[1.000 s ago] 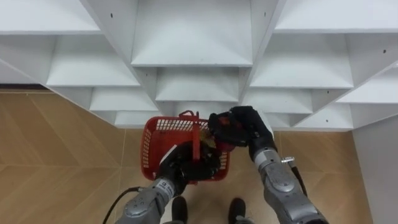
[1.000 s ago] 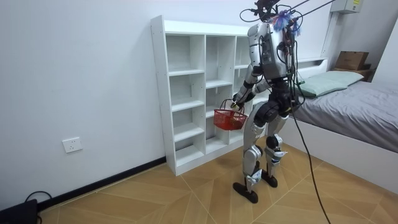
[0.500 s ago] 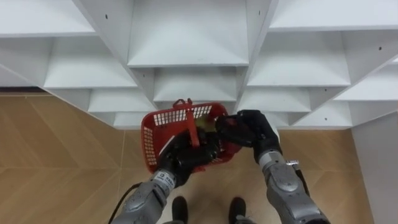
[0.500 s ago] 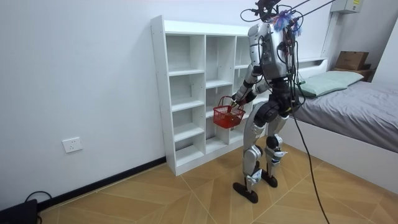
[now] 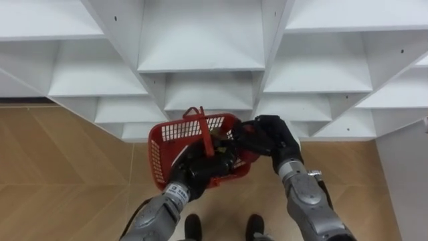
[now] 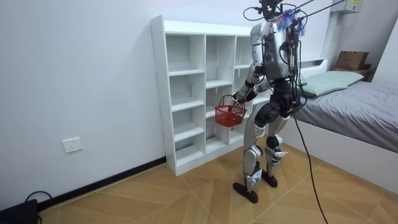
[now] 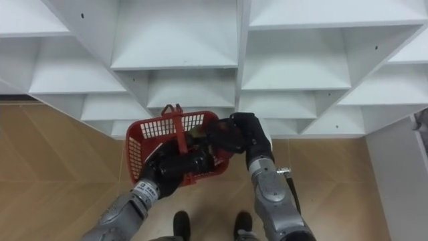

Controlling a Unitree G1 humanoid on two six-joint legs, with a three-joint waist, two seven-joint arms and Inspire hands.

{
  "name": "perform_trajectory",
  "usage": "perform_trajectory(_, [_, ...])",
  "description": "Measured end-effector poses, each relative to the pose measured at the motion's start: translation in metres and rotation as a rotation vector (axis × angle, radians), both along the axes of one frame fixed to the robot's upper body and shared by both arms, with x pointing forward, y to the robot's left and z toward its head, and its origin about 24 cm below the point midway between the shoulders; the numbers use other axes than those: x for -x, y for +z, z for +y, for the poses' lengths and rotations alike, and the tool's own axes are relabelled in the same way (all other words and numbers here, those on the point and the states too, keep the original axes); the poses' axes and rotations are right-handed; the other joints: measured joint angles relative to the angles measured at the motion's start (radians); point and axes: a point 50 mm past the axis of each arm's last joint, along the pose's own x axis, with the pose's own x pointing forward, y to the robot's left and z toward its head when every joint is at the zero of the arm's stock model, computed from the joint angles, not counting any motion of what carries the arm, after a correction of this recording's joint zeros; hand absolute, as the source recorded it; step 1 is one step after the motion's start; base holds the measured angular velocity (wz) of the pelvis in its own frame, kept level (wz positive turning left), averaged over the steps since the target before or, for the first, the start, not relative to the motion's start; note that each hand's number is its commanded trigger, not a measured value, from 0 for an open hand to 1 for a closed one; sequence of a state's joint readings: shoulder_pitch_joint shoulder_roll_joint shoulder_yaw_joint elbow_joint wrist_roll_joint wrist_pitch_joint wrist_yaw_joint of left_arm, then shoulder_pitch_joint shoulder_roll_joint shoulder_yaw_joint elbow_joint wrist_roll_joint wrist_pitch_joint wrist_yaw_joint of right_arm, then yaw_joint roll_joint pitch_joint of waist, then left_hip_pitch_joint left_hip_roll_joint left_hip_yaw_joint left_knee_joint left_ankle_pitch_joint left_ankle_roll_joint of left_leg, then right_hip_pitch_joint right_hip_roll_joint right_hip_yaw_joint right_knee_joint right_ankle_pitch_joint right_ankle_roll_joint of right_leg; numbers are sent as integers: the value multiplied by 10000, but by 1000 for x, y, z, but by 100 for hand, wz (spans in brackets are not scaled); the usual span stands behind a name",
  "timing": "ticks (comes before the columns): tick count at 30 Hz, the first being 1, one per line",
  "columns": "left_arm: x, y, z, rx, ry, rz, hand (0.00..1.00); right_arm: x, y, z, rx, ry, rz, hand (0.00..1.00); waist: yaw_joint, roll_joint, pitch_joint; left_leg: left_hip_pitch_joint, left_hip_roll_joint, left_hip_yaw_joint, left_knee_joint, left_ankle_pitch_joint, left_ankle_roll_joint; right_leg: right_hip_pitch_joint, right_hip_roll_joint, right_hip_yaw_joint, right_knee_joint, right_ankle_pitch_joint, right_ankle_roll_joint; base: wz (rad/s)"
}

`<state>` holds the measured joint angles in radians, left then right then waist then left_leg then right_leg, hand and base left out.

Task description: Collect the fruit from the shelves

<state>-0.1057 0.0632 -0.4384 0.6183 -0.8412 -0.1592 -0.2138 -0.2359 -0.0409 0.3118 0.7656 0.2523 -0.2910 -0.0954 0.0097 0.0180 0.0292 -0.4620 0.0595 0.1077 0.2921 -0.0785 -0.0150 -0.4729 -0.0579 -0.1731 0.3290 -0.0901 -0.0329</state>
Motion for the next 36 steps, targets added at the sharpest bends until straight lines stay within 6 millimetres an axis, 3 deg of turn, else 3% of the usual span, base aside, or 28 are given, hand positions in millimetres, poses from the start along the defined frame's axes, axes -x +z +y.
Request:
perform_trajectory(13, [6, -4, -1, 247, -103, 192, 100, 1, -2, 1, -32, 243, 149, 100, -79, -2, -5, 30, 22, 19, -20, 8, -9, 32, 50, 46, -66, 56, -14, 0])
perform_trajectory(20, [4, 3, -5, 785, -233, -125, 100, -10, 10, 8, -297, 603, -259, 100, -73, -5, -6, 30, 45, 77, -39, 7, -8, 56, 78, 65, -218, 157, -12, -2])
perform_trajectory(36, [5, 4, -11, 1866, -34, 82, 100, -16, 15, 11, -474, 561, -428, 100, -79, -19, 3, 26, 45, 22, -8, 3, -7, 102, 70, 16, -238, 157, -8, 0])
